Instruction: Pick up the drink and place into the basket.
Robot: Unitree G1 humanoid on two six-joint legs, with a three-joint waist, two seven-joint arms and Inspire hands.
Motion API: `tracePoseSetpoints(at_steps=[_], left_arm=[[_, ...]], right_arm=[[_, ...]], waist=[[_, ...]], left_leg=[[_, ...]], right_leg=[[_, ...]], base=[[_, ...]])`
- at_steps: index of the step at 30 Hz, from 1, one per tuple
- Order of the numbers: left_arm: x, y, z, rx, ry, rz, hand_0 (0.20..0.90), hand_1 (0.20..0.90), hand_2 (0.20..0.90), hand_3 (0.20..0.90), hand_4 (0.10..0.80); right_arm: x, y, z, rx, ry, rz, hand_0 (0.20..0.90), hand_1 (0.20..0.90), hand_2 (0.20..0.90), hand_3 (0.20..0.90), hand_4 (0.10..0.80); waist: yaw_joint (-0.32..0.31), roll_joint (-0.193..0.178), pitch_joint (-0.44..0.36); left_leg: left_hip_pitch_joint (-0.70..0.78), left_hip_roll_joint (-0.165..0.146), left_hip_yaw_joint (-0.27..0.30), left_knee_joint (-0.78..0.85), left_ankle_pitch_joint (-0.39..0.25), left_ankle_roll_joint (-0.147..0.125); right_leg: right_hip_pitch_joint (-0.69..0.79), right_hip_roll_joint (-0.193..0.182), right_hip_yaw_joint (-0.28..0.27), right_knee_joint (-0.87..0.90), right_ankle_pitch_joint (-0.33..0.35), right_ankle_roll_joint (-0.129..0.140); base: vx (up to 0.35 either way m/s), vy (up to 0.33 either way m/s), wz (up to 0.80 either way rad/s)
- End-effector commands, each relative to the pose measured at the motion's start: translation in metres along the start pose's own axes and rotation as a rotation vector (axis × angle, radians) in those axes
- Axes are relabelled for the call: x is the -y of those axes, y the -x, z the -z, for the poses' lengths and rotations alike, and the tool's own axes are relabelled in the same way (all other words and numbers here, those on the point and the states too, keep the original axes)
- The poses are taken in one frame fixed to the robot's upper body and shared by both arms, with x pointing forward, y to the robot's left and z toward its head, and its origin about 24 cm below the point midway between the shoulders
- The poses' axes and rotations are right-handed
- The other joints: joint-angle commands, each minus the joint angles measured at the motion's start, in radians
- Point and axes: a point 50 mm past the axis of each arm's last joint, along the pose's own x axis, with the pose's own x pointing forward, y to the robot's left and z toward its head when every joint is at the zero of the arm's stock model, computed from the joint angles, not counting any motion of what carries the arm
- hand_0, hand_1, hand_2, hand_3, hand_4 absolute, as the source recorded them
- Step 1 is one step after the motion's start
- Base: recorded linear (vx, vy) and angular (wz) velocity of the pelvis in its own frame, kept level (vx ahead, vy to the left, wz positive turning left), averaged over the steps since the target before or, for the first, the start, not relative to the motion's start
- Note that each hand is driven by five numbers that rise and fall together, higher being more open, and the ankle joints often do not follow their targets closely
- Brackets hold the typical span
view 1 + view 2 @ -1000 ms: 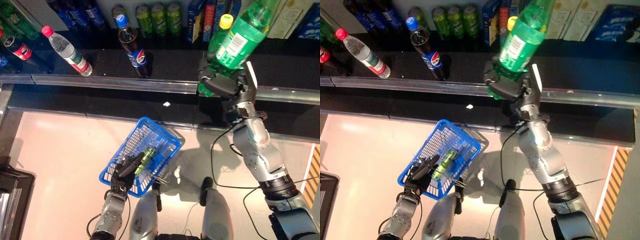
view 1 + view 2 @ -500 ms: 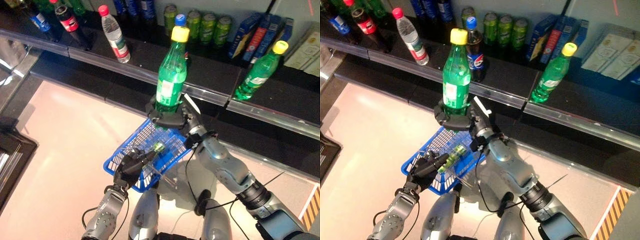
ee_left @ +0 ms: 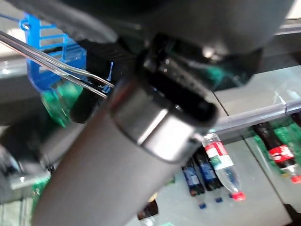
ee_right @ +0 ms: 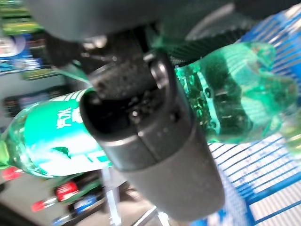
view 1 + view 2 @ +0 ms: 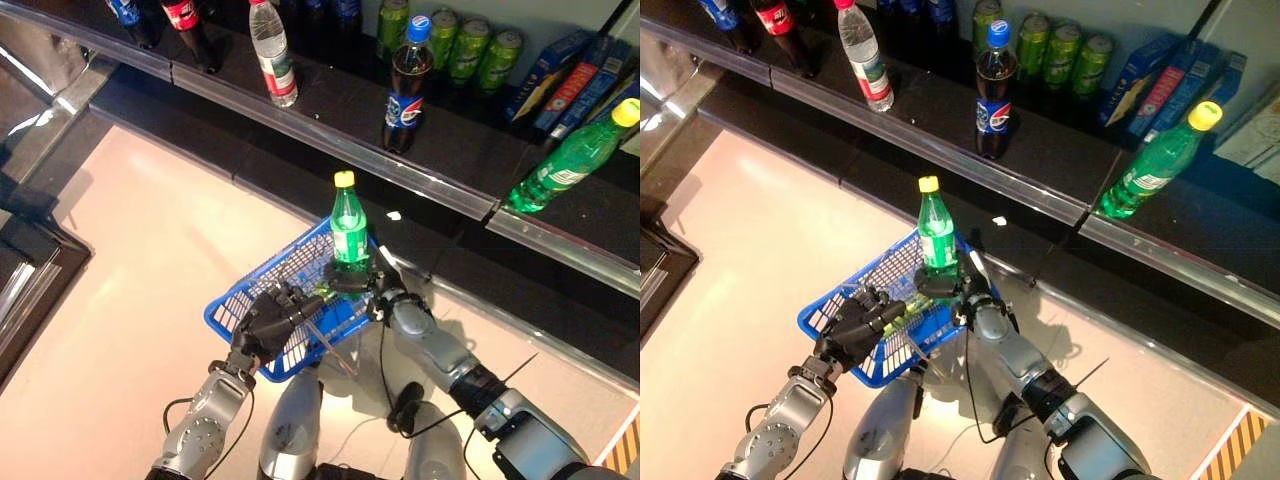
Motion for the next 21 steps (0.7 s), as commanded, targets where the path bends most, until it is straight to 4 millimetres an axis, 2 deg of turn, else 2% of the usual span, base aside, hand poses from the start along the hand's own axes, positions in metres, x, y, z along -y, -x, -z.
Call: tracePoseSetpoints(at_steps=[1,6,17,19,21], left_arm=[[0.118,-0.008,-0.064,0.322,-0.008,0.707,0.300,0.300,0.300,0.200,0.100],[0.121,-0.008,-0.065,0.312,0.014,0.747,0.300,0.300,0.300,0.200,0.100],[0.123,-0.009,-0.063,0.309,0.043,0.801,0.300,0.300,0.300,0.200,0.100],[0.123,-0.009,-0.063,0.307,0.048,0.810,0.300,0.300,0.300,0.200,0.100],[0.124,-0.009,-0.062,0.297,0.049,0.822,0.300,0.300,0.300,0.200,0.100]], right_arm=[[-0.045,0.005,-0.097,0.437,-0.135,-0.123,0.300,0.300,0.300,0.200,0.100],[-0.053,0.001,-0.080,0.378,-0.145,-0.103,0.300,0.300,0.300,0.200,0.100],[-0.067,-0.006,-0.062,0.258,-0.246,-0.131,0.300,0.300,0.300,0.200,0.100],[-0.072,-0.005,-0.057,0.226,-0.281,-0.154,0.300,0.300,0.300,0.200,0.100],[-0.082,-0.003,-0.049,0.143,-0.394,-0.222,0.300,0.300,0.300,0.200,0.100]], waist=[[0.015,0.001,-0.048],[0.028,0.007,-0.025],[0.039,0.040,0.010],[0.041,0.041,0.010],[0.046,0.041,0.010]], left_leg=[[-0.029,-0.020,-0.008,0.112,-0.019,0.043],[-0.050,-0.033,-0.026,0.123,-0.024,0.046],[-0.092,-0.057,-0.039,0.107,-0.014,0.051],[-0.101,-0.060,-0.040,0.106,-0.017,0.053],[-0.113,-0.062,-0.041,0.110,-0.021,0.055]], right_leg=[[0.062,0.007,0.000,-0.103,0.107,-0.039],[0.044,0.001,-0.004,-0.090,0.108,-0.033],[-0.014,-0.015,-0.008,-0.069,0.119,-0.027],[-0.024,-0.017,-0.009,-0.067,0.121,-0.025],[-0.037,-0.019,-0.010,-0.061,0.123,-0.024]], base=[[-0.009,-0.015,0.16],[-0.004,-0.029,0.07],[-0.012,0.006,0.07],[0.000,0.000,0.00],[0.000,0.000,0.00]])
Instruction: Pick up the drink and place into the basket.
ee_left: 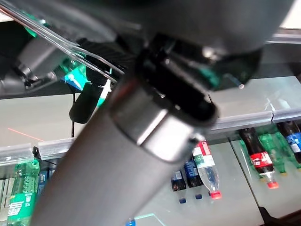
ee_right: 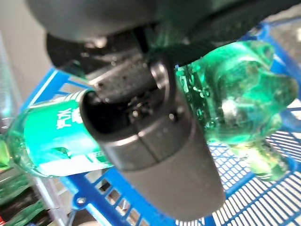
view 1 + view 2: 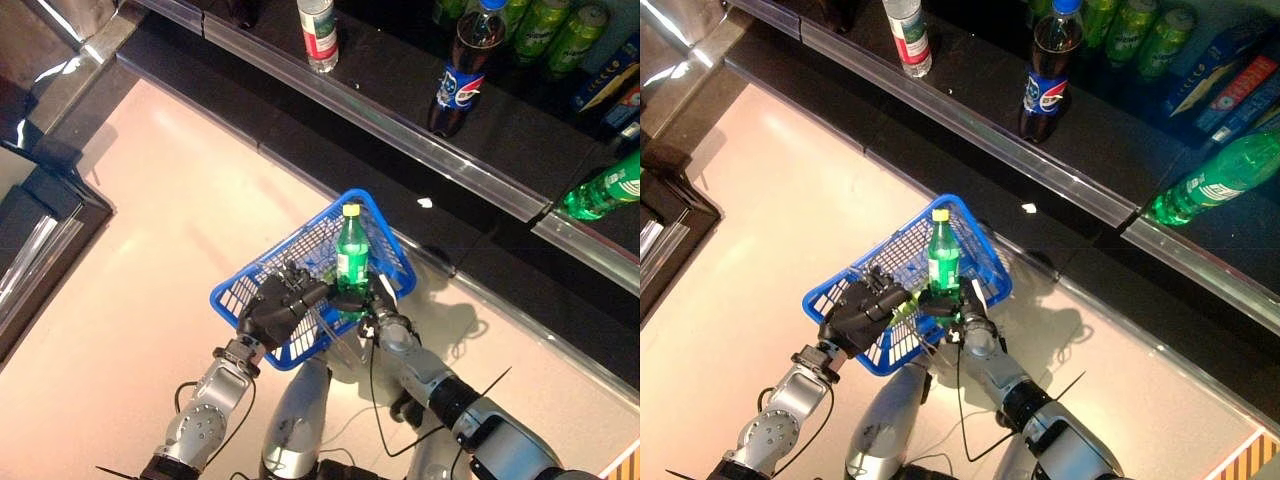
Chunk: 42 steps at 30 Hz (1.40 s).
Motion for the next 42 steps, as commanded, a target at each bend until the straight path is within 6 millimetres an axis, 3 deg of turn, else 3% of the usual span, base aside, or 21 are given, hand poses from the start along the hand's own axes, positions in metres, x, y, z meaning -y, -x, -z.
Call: tracePoseSetpoints(at_steps=[1,8,18,27,28,29,30,42], left_arm=[[0.110,-0.017,-0.049,0.261,0.012,0.705,0.300,0.300,0.300,0.200,0.100],[0.110,-0.017,-0.039,0.186,0.030,0.783,0.300,0.300,0.300,0.200,0.100],[0.104,-0.016,-0.037,0.154,0.026,0.802,0.300,0.300,0.300,0.200,0.100],[0.108,-0.018,-0.038,0.101,0.029,0.831,0.300,0.300,0.300,0.200,0.100],[0.108,-0.018,-0.038,0.096,0.032,0.832,0.300,0.300,0.300,0.200,0.100],[0.111,-0.020,-0.038,0.084,0.038,0.831,0.300,0.300,0.300,0.200,0.100],[0.113,-0.021,-0.038,0.077,0.037,0.830,0.300,0.300,0.300,0.200,0.100],[0.122,-0.026,-0.038,0.070,0.041,0.805,0.300,0.300,0.300,0.200,0.100]], right_arm=[[-0.072,0.006,-0.067,0.204,-0.291,-0.301,0.300,0.300,0.300,0.200,0.100],[-0.087,0.003,-0.063,0.065,-0.504,-0.491,0.300,0.300,0.300,0.200,0.100],[-0.098,0.002,-0.052,-0.114,-0.564,-0.627,0.300,0.300,0.300,0.200,0.100],[-0.063,-0.023,-0.073,-0.102,-0.630,-0.497,0.300,0.300,0.300,0.200,0.100],[-0.061,-0.024,-0.074,-0.100,-0.629,-0.483,0.389,0.389,0.389,0.304,0.204],[-0.055,-0.028,-0.078,-0.098,-0.630,-0.453,0.761,0.761,0.761,0.738,0.638],[-0.052,-0.031,-0.082,-0.102,-0.640,-0.438,0.900,0.900,0.900,0.900,0.800],[-0.043,-0.036,-0.107,-0.031,-0.706,-0.452,0.900,0.900,0.900,0.900,0.800]], waist=[[0.007,0.033,-0.016],[0.020,0.041,-0.016],[0.040,0.045,-0.016],[0.065,0.049,-0.016],[0.066,0.049,-0.016],[0.069,0.049,-0.016],[0.073,0.048,-0.016],[0.084,0.043,-0.016]], left_leg=[[-0.035,-0.034,-0.003,0.099,-0.029,0.056],[-0.051,-0.034,-0.002,0.091,-0.024,0.058],[-0.066,-0.036,-0.003,0.090,-0.015,0.063],[-0.070,-0.043,-0.009,0.099,-0.016,0.065],[-0.070,-0.043,-0.010,0.100,-0.016,0.065],[-0.072,-0.044,-0.013,0.103,-0.017,0.065],[-0.074,-0.044,-0.015,0.105,-0.018,0.065],[-0.082,-0.046,-0.018,0.110,-0.019,0.066]], right_leg=[[0.032,0.012,0.017,-0.106,0.152,-0.029],[0.014,0.007,0.009,-0.104,0.161,-0.022],[-0.001,-0.005,0.001,-0.101,0.173,-0.016],[0.002,-0.018,-0.014,-0.087,0.171,-0.012],[0.002,-0.018,-0.015,-0.087,0.171,-0.012],[0.000,-0.020,-0.016,-0.082,0.171,-0.012],[0.000,-0.022,-0.019,-0.080,0.171,-0.011],[-0.010,-0.026,-0.030,-0.062,0.165,-0.010]], base=[[0.000,0.000,0.00],[0.000,0.000,0.00],[0.005,0.003,0.01],[0.017,0.006,0.07],[0.031,-0.004,0.12],[0.032,-0.009,0.05],[0.033,-0.014,0.04],[0.000,0.000,0.00]])
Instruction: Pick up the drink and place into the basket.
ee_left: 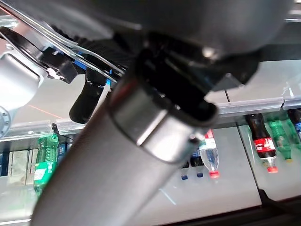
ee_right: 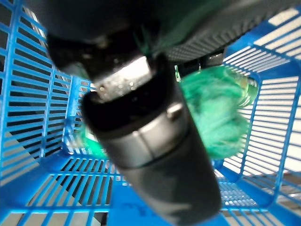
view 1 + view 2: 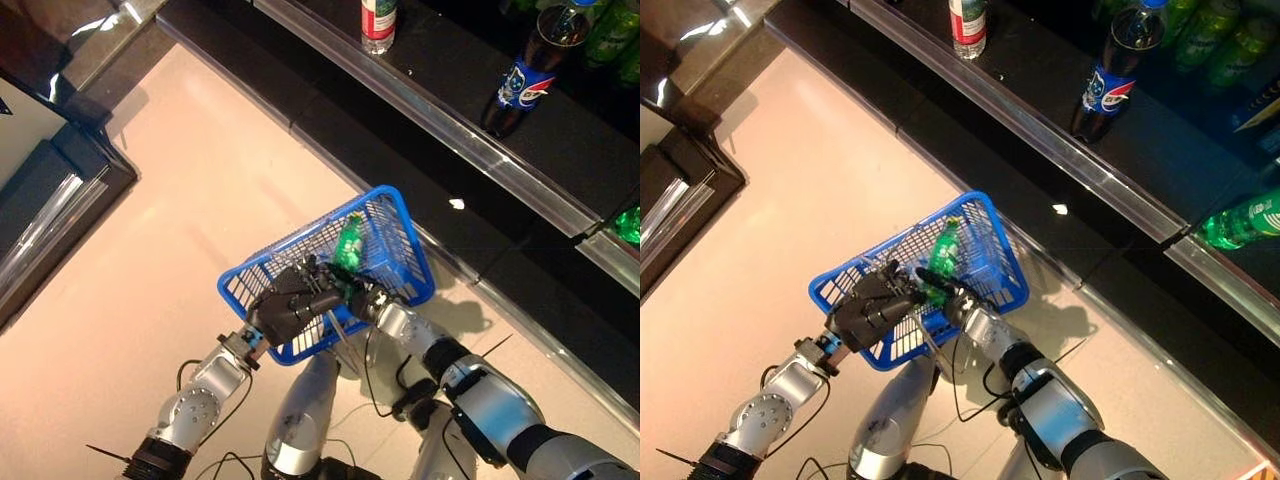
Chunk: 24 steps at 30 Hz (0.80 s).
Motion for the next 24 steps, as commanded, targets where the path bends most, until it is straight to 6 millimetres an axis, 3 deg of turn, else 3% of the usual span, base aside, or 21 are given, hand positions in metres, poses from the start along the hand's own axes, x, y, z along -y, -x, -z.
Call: tracePoseSetpoints(at_steps=[1,8,13,24], left_arm=[[0.103,-0.033,-0.035,0.192,0.013,0.600,0.300,0.300,0.300,0.200,0.100],[0.104,-0.033,-0.035,0.191,0.016,0.582,0.300,0.300,0.300,0.200,0.100],[0.096,-0.032,-0.033,0.182,0.033,0.525,0.300,0.300,0.300,0.200,0.100],[0.079,-0.012,-0.033,0.264,0.071,0.464,0.300,0.300,0.300,0.200,0.100]], right_arm=[[-0.095,0.002,-0.036,0.121,0.022,-0.356,0.900,0.900,0.900,0.900,0.800],[-0.102,0.007,-0.038,0.147,0.043,-0.425,0.900,0.900,0.900,0.900,0.800],[-0.102,0.014,-0.053,0.223,0.020,-0.500,0.900,0.900,0.900,0.900,0.800],[-0.070,0.044,-0.065,0.430,-0.030,-0.529,0.900,0.900,0.900,0.900,0.800]], waist=[[0.006,0.042,-0.016],[0.008,0.030,-0.016],[-0.001,0.023,-0.016],[-0.061,-0.006,-0.016]], left_leg=[[-0.034,-0.017,0.017,0.090,-0.031,0.058],[-0.035,-0.013,0.025,0.095,-0.034,0.061],[-0.037,-0.008,0.034,0.101,-0.036,0.060],[-0.027,0.018,0.073,0.085,-0.040,0.063]], right_leg=[[0.010,0.005,0.003,-0.089,0.170,-0.016],[0.010,-0.002,-0.007,-0.078,0.168,-0.016],[0.005,-0.004,-0.009,-0.067,0.165,-0.015],[-0.004,0.015,0.020,-0.091,0.170,-0.012]], base=[[0.000,0.000,0.00],[0.003,-0.007,0.01],[0.012,-0.011,0.07],[-0.006,-0.002,-0.01]])
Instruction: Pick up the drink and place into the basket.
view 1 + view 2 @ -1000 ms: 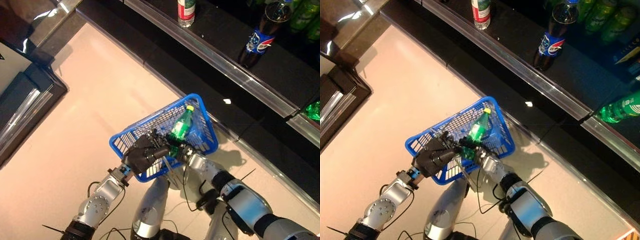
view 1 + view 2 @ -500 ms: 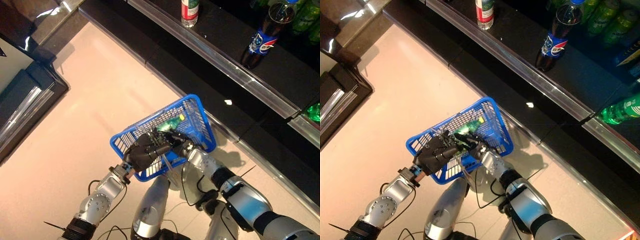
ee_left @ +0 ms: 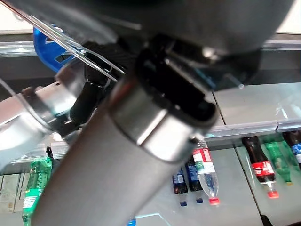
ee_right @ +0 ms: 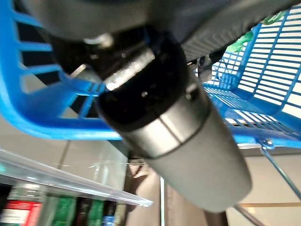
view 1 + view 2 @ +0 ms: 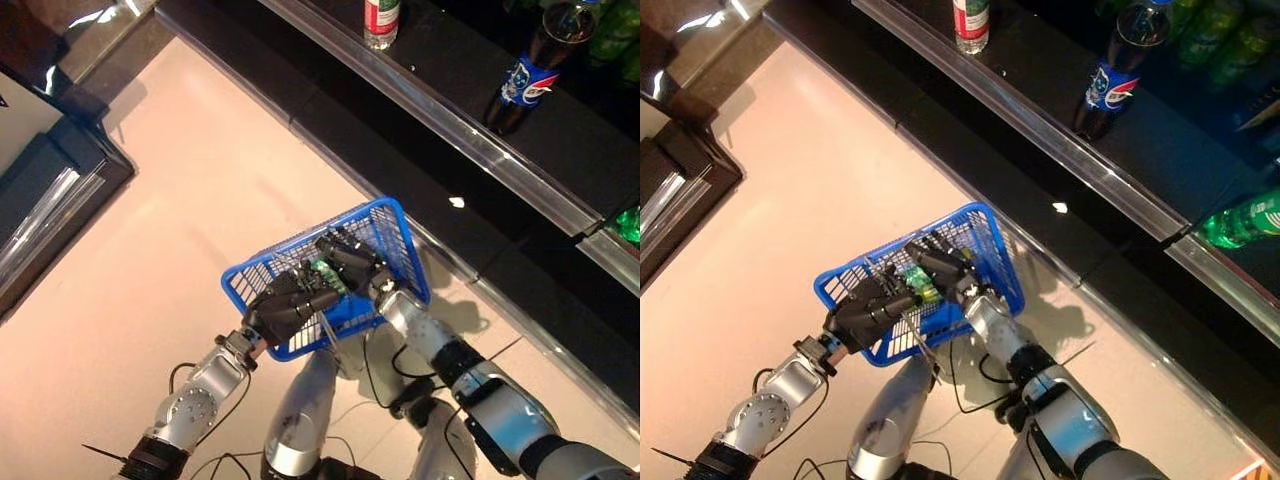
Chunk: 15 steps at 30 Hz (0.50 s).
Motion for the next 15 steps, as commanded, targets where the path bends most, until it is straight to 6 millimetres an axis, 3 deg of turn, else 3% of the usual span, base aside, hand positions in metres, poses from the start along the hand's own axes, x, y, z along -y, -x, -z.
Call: tracePoseSetpoints(at_steps=[1,9,12,15], left_arm=[[0.091,-0.009,-0.032,0.284,0.079,0.576,0.300,0.300,0.300,0.200,0.100],[0.068,0.002,-0.037,0.408,0.060,0.370,0.300,0.300,0.300,0.200,0.100],[0.052,0.014,-0.037,0.468,0.045,0.261,0.300,0.300,0.300,0.200,0.100],[0.036,0.023,-0.037,0.499,-0.100,0.116,0.300,0.300,0.300,0.200,0.100]], right_arm=[[-0.055,-0.003,-0.038,0.185,0.031,-0.241,0.900,0.900,0.900,0.900,0.800],[-0.040,0.031,-0.017,0.163,0.147,-0.230,0.900,0.900,0.900,0.900,0.800],[-0.017,0.054,0.000,0.111,0.126,-0.216,0.900,0.900,0.900,0.900,0.800],[0.000,0.071,0.014,0.071,0.076,-0.220,0.900,0.900,0.900,0.900,0.800]], waist=[[-0.031,0.001,-0.021],[-0.091,-0.034,-0.022],[-0.114,-0.050,-0.031],[-0.136,-0.064,-0.061]], left_leg=[[-0.001,0.016,0.089,0.069,-0.042,0.065],[0.042,0.037,0.126,0.045,-0.042,0.064],[0.080,0.047,0.139,0.026,-0.039,0.060],[0.110,0.056,0.153,-0.002,-0.035,0.055]], right_leg=[[0.002,0.017,0.043,-0.096,0.171,-0.008],[0.033,0.047,0.075,-0.132,0.167,-0.009],[0.069,0.067,0.090,-0.165,0.170,-0.010],[0.098,0.083,0.105,-0.209,0.179,-0.005]], base=[[-0.028,-0.011,-0.12],[-0.010,-0.013,-0.15],[-0.003,-0.047,-0.20],[0.023,-0.018,-0.14]])
